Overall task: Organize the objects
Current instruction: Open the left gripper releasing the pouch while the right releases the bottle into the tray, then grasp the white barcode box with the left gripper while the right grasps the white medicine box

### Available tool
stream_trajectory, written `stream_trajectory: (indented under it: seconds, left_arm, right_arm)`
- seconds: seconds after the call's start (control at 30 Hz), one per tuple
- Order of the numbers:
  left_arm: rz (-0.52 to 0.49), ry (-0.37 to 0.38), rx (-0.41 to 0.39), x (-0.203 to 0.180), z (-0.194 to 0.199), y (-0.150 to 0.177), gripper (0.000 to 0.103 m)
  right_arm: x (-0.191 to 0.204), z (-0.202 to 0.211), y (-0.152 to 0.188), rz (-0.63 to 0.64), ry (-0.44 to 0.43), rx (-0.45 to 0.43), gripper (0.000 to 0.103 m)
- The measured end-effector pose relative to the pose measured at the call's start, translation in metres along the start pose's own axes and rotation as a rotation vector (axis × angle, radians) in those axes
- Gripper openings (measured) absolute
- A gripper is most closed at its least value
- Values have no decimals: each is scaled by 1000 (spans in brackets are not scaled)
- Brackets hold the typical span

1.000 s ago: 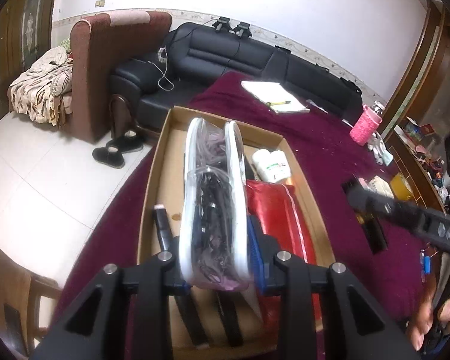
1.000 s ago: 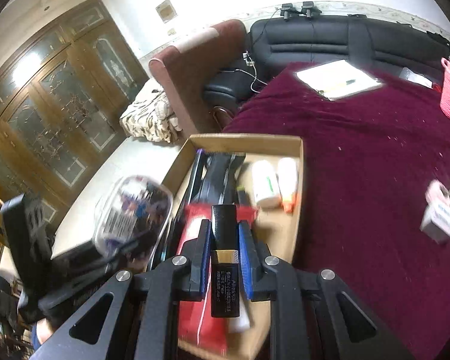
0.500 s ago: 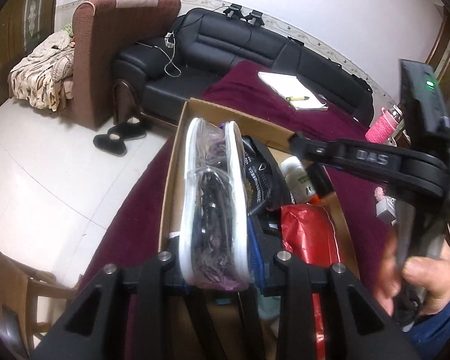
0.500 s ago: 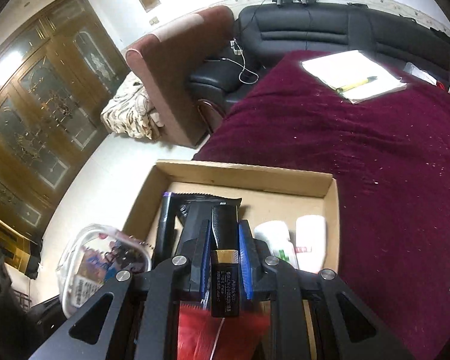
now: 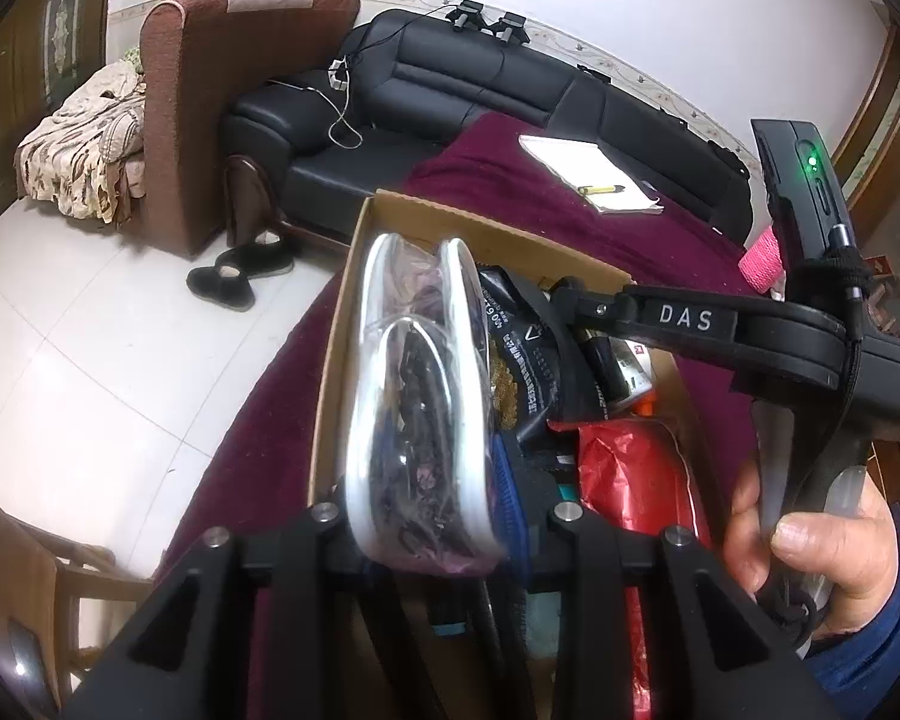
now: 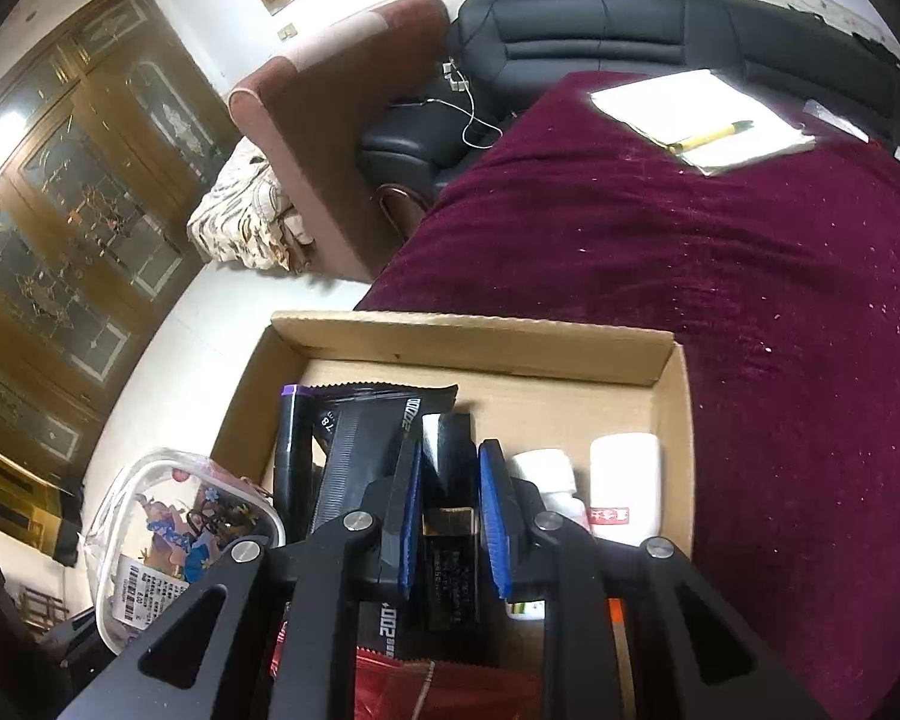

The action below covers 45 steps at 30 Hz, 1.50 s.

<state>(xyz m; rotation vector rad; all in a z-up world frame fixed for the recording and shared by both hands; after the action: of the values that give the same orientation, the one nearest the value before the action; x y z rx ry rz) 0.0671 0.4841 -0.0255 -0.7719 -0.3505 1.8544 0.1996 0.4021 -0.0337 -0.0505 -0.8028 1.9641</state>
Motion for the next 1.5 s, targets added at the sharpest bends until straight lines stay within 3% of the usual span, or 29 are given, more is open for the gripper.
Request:
stream_trajectory:
  seconds: [0.07, 0.13, 0.27, 0.33, 0.43, 0.67, 0.97, 1.2, 1.37, 1.5]
  left_arm:
    - [-3, -1, 0, -1, 1, 0, 37]
    - [-7, -9, -5, -3, 4, 1, 49]
    - [-29, -24, -35, -9, 15, 2, 51]
    - [-38, -27, -47, -14, 20, 3, 51]
    - [-62, -32, -67, -25, 28, 7, 55]
    - [-124, -5, -101, -63, 47, 23, 59]
    - [-226, 41, -58, -137, 41, 55, 63]
    - [-314, 74, 7, -224, 6, 78, 76]
    - [-329, 90, 41, -287, -36, 80, 79]
    - [-328, 54, 49, -320, -69, 72, 84]
  right_arm:
    - [-3, 2, 1, -16, -16, 5, 23]
    - [-5, 9, 2, -31, -35, -7, 23]
    - [-5, 28, 6, -36, -50, -38, 29]
    - [-5, 40, 10, -25, -43, -58, 41]
    - [-5, 61, 20, -13, -43, -97, 50]
    - [-29, 101, 66, -36, -50, -126, 53]
    - [-127, 161, 130, -160, 30, -123, 55]
    - [-257, 236, 152, -322, 257, -304, 63]
    - [-319, 269, 167, -521, 214, -376, 63]
    - [-339, 279, 177, -634, 181, -406, 68]
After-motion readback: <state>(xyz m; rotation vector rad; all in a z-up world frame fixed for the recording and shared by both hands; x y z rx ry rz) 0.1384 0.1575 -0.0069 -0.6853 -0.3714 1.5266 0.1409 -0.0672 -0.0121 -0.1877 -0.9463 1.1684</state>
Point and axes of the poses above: each gripper's, at about its wrist camera, not at the fingertips, and z roughly against the way its jaws point, x to its left, y to its underside, the point moved 9 cm from there along -z, roughly the way its jaws point, and after that the axes turned 5 degrees about z, right-handed, at the moved point
